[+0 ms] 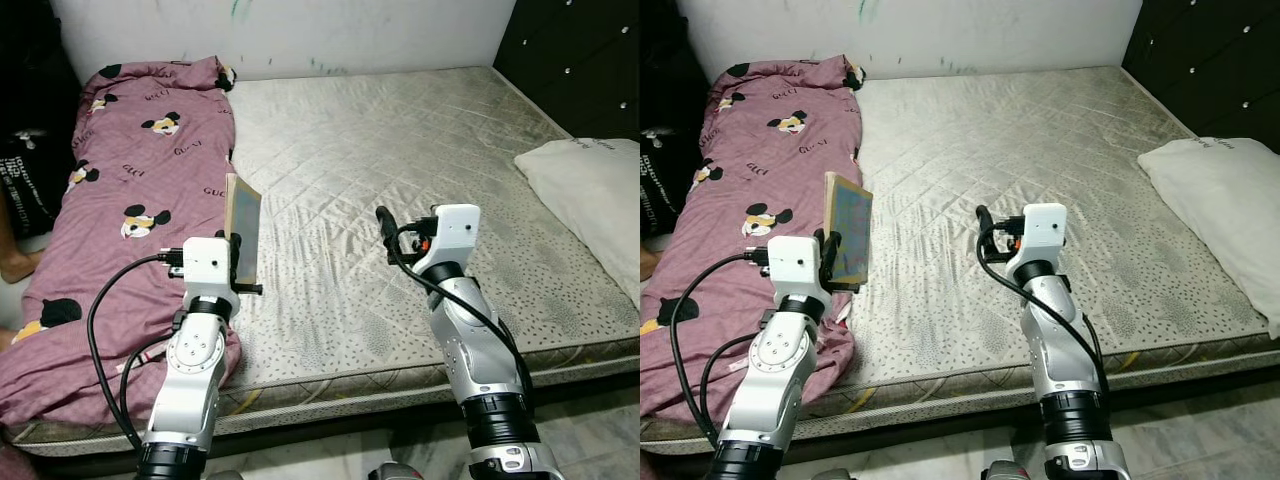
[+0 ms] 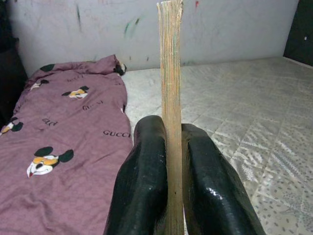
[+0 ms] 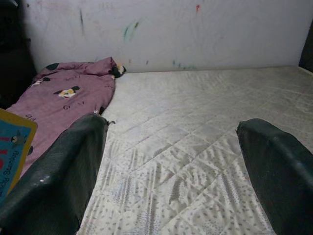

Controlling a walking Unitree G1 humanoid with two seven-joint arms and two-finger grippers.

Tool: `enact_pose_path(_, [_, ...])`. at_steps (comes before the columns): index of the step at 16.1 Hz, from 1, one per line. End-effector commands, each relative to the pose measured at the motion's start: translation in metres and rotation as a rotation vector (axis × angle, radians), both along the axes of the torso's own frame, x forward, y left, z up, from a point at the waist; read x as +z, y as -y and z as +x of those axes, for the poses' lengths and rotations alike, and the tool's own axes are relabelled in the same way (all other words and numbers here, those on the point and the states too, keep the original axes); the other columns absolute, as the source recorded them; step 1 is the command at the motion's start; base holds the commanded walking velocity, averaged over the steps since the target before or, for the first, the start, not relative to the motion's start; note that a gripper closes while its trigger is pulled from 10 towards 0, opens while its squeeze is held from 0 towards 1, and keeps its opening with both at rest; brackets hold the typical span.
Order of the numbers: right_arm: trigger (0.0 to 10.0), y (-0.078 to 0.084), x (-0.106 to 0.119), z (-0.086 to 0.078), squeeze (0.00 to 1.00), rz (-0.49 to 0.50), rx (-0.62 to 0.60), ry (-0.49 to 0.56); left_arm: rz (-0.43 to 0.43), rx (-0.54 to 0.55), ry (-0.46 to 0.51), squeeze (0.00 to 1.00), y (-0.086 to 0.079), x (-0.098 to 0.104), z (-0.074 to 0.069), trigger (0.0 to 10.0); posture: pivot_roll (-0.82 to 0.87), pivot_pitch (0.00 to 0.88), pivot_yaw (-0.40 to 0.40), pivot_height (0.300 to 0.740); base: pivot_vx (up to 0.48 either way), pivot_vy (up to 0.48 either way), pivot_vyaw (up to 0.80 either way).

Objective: Clean up the room

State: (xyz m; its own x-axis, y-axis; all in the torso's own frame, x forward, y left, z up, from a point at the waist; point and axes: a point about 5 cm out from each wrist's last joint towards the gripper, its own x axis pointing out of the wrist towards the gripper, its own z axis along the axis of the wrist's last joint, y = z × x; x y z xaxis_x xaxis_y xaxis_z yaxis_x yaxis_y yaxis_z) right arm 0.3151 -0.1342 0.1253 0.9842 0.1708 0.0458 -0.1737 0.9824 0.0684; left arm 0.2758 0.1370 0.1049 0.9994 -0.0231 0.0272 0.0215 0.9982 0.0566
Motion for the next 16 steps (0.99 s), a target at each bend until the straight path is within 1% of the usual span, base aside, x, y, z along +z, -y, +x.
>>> enact_pose_path(1, [10.0,0.0019,-0.0035,-0.0003,0.00,-0.014,-0.003,-0.016,-0.002,0.001,0.049,0.00,0.0006,0.0095,0.0012,10.0,-0.04,0.000,-0.002,0.740,0.000,-0.270,0.00])
enact_pose_path(16, [10.0,0.0009,-0.0025,0.0003,0.00,-0.039,0.007,-0.010,-0.005,-0.006,0.046,0.00,0.0023,0.0086,0.0020,10.0,-0.05,0.000,-0.001,0.740,0.000,-0.290,0.00])
